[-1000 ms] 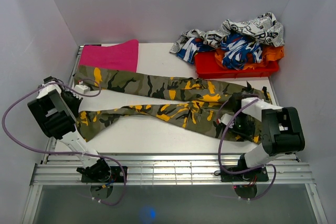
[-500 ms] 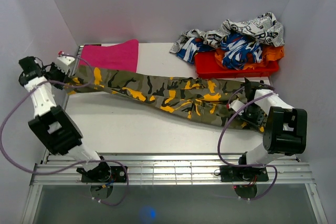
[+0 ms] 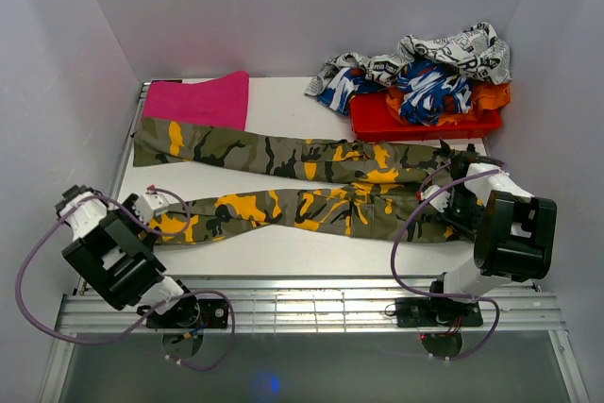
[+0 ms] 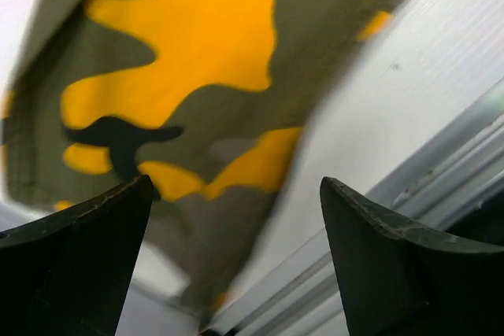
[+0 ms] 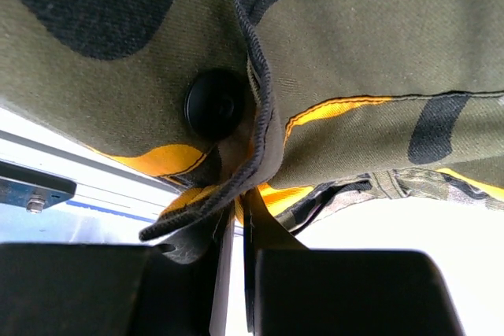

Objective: Fold and stack the trousers
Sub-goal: Flatten the trousers out

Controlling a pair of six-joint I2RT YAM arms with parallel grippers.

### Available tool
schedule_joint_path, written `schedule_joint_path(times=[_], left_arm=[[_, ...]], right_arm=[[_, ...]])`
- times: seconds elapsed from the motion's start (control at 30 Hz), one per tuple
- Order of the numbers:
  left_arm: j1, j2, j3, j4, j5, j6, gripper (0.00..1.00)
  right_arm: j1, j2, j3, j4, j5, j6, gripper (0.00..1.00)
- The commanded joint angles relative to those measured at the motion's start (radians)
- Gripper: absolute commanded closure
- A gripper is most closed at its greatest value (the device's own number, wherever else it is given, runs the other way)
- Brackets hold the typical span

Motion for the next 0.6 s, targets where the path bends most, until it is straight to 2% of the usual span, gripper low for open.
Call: schedule_joint_path(times=[0.0, 0.07, 0.1, 0.23, 0.27, 0.43, 0.53, 0.57], left_arm=[[0.018, 0.052, 0.265, -0.213, -0.001, 0.042, 0.02], [0.02, 0.162, 0.388, -0.314, 0.048, -0.014, 0.02], [0.02, 0.2, 0.498, -0.34, 0.066, -0.034, 0.02], [0.009, 0.345, 0.62, -0.345, 0.083, -0.125, 0.02], [-0.002, 0.363, 0.619, -0.298, 0.066, -0.174, 0.03], [-0.031, 0.426, 0.53, -0.149, -0.038, -0.22, 0.07], [-0.068, 0.394, 0.426, 0.001, -0.09, -0.231, 0.07], [-0.072, 0.377, 0.362, 0.096, -0.102, -0.231, 0.07]], right_arm=[[-0.008, -0.017, -0.013, -0.055, 0.027, -0.071, 0.92], [-0.008, -0.01, -0.013, -0.048, 0.029, -0.07, 0.92], [-0.008, -0.007, -0.013, -0.048, 0.03, -0.068, 0.92], [-0.01, 0.002, -0.011, -0.045, 0.035, -0.064, 0.92], [-0.01, 0.002, -0.01, -0.045, 0.035, -0.065, 0.92], [-0.01, 0.005, -0.002, -0.055, 0.042, -0.061, 0.92], [-0.01, 0.005, 0.007, -0.07, 0.044, -0.059, 0.92], [-0.01, 0.002, 0.007, -0.074, 0.045, -0.062, 0.92]])
